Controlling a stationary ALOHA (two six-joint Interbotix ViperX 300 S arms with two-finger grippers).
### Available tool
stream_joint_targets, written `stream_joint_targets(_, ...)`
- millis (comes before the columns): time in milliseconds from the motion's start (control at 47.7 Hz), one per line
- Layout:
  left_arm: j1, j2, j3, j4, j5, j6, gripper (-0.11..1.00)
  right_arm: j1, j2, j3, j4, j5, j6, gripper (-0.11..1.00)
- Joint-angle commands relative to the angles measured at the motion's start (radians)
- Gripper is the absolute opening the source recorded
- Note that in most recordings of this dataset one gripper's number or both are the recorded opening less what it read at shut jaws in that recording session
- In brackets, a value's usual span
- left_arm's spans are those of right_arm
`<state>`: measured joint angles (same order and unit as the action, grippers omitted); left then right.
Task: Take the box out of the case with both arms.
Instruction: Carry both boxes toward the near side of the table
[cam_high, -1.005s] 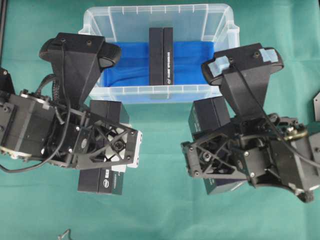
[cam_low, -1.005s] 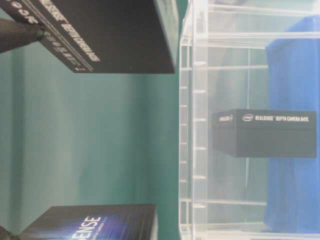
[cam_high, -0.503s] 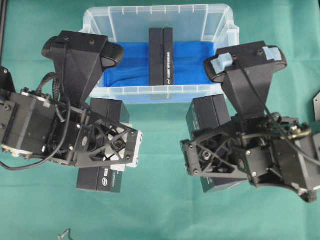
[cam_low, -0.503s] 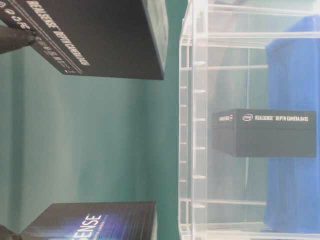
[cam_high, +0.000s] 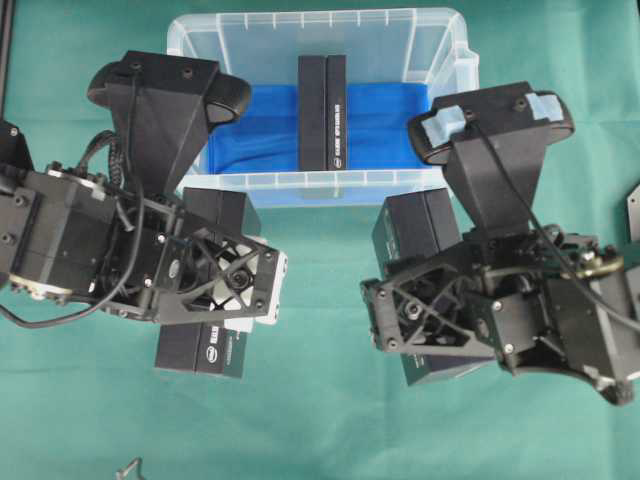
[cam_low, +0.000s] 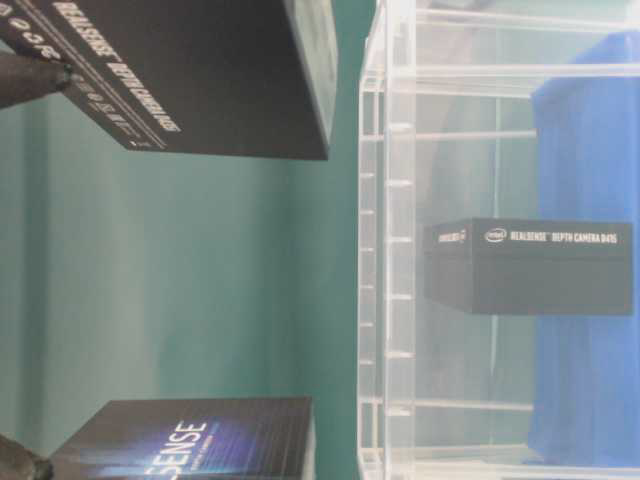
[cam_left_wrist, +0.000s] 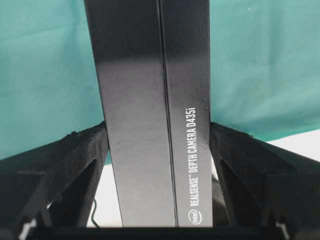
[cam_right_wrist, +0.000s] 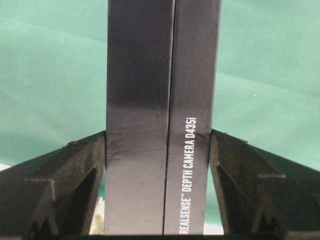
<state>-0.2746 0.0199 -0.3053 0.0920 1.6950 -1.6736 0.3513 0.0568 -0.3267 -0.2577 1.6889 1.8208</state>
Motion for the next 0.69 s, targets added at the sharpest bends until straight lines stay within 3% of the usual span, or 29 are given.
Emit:
stream_joint_targets(0, 0.002, -0.018, -0.012, 0.005, -0.002, 0.000, 0.64, 0.000, -0.026, -0.026, -0.006, 0.002, 0.002, 0.67)
stream_joint_targets(670, 0.003, -0.015, -0.003, 0.005, -0.003, -0.003, 0.64, 0.000, -0.021, -0.020, -0.006, 0.002, 0.002, 0.67)
